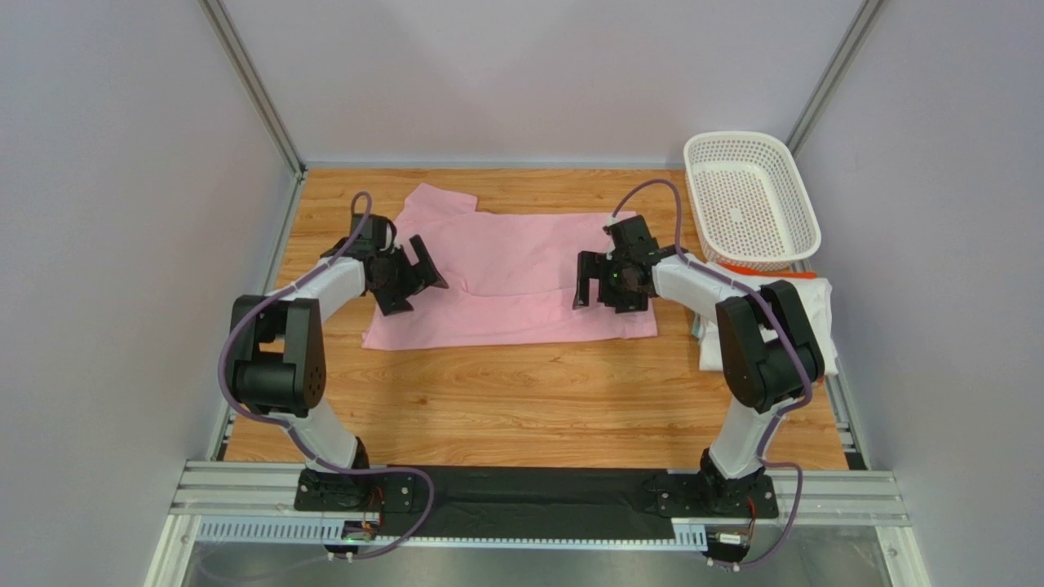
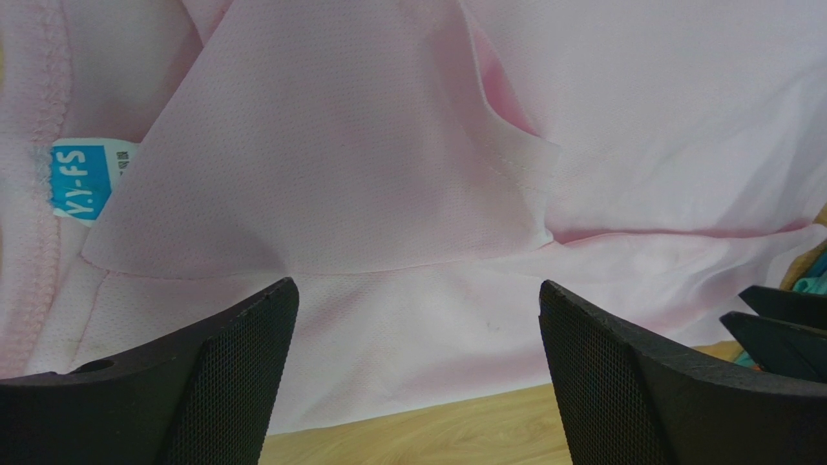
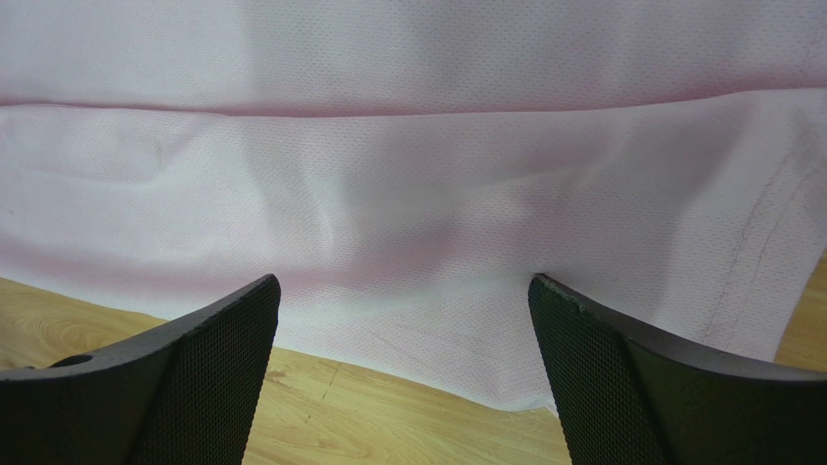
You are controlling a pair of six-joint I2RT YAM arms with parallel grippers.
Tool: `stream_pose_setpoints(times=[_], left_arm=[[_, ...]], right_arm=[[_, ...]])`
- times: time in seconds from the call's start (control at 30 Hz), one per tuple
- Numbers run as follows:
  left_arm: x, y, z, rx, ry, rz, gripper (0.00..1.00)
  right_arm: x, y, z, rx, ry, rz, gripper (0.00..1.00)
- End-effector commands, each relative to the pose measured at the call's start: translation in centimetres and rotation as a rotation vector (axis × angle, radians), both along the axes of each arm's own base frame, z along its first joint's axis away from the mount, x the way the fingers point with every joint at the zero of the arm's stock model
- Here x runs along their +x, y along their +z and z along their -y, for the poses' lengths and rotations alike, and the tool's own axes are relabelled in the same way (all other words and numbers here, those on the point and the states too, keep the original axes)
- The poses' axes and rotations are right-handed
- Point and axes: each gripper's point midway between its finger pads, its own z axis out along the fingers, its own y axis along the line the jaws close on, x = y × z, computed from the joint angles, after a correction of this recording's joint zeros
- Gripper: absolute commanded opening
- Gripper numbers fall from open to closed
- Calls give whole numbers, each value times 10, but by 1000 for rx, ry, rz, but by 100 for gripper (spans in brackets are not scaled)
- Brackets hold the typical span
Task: Fold and stack the t-shirts
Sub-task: Fold the tshirt
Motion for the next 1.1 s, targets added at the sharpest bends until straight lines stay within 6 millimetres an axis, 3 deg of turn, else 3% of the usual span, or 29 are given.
stream_pose_setpoints(times=[0.0,0.17,0.37,0.5,0.57,0.6,0.67,0.7,0.73,0.8,0.83,0.87,0.9,1.07], left_arm=[[-7,-12,-11,62,0,-23,100],[-12,-18,-13,66,3,-42,100],[-29,-24,-15,74,9,-81,100],[-63,-34,-20,87,39,-141,100],[-75,-27,-22,85,64,-133,100],[-92,-35,-24,89,76,-168,100],[-106,-29,-25,74,115,-155,100],[-127,-39,-28,86,143,-206,100],[-133,-34,-30,85,171,-191,100],[-156,-40,-32,84,199,-227,100],[-158,-32,-33,80,216,-189,100],[-168,-32,-35,87,224,-207,100],[-177,-35,-37,93,242,-215,100],[-200,-29,-44,104,288,-171,100]], right_arm=[[19,12,3,-17,-30,65,100],[26,17,4,-28,-39,79,100],[2,-2,4,-11,-26,11,100],[-35,-14,8,3,25,-36,100],[-53,-16,7,-2,65,-51,100],[-64,-16,10,-3,71,-52,100],[-79,-15,9,-1,86,-54,100],[-83,-6,9,12,87,-29,100],[-97,-13,13,6,87,-51,100],[-108,-6,12,27,69,-39,100],[-115,-5,12,37,69,-38,100],[-130,-13,13,37,69,-67,100],[-134,-8,12,51,72,-52,100],[-172,-15,11,56,85,-73,100]])
